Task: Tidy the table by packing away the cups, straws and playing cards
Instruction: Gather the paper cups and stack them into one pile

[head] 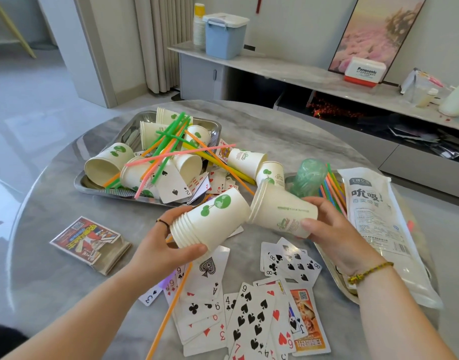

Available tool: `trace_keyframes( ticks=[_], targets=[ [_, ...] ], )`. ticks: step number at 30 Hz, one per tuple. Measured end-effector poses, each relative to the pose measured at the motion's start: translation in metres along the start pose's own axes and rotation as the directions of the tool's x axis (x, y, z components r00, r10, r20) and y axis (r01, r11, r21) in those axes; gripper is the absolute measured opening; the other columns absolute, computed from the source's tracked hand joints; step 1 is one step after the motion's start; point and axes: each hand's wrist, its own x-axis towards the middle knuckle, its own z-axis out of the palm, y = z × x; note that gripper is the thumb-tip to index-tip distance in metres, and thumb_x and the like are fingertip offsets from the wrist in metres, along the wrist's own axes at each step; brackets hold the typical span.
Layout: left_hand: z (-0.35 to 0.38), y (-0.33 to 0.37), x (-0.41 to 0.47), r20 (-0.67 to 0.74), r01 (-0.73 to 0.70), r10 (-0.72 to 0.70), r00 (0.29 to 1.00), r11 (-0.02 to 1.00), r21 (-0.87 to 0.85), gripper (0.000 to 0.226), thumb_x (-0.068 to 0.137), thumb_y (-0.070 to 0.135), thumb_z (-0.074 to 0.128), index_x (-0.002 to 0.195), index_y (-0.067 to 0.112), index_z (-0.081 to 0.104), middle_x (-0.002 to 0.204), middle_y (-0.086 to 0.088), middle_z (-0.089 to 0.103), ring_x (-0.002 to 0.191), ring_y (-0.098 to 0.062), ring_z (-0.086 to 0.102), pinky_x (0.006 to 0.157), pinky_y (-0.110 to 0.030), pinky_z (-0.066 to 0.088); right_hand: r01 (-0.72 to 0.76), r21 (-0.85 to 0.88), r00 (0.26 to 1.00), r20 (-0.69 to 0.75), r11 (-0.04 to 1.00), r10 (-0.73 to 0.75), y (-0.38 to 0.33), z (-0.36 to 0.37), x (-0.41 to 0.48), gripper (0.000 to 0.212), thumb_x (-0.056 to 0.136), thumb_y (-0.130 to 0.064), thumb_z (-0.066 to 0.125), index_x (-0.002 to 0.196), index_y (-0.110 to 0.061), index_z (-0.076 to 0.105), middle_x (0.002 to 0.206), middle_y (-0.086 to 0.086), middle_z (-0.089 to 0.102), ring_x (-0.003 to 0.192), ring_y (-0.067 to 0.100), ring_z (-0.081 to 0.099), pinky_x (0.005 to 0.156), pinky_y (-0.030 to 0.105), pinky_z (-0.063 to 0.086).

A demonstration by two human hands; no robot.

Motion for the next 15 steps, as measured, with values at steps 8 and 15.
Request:
trace_keyframes(
  ticks=[8, 15],
  targets=[
    [0.001, 0.006, -0.01, 0.087, -0.031, 0.023, 0.996, 0.995, 0.095, 0.077, 0.034, 0.042, 0.078, 0.104, 0.048, 0.047, 0.106, 0.013, 0.059, 0.093, -0.005, 0.062, 0.076, -0.023, 0.053, 0.021, -0.07, 0.999, 0.033, 0.997, -0.018, 0.005, 0.027, -0.004, 0.03, 0.082, -0.014, 0.052, 0.102, -0.037, 0.051, 0.099, -0.013, 0.06, 0.077, -0.003, 0.062, 0.061, 0.014, 0.051],
    [0.011, 0.0, -0.016, 0.123, -0.086, 0.057, 0.991, 0.966, 0.245, 0.078, 0.055, 0.019, 0.084, 0.106, 0.054, 0.037, 0.111, 0.028, 0.047, 0.099, 0.006, 0.052, 0.074, -0.001, 0.041, 0.031, -0.124, 0.988, 0.153, 0.992, -0.011, 0.023, 0.068, -0.006, 0.037, 0.085, -0.02, 0.051, 0.105, -0.048, 0.037, 0.109, -0.021, 0.05, 0.084, -0.017, 0.056, 0.067, 0.004, 0.045]
  ],
)
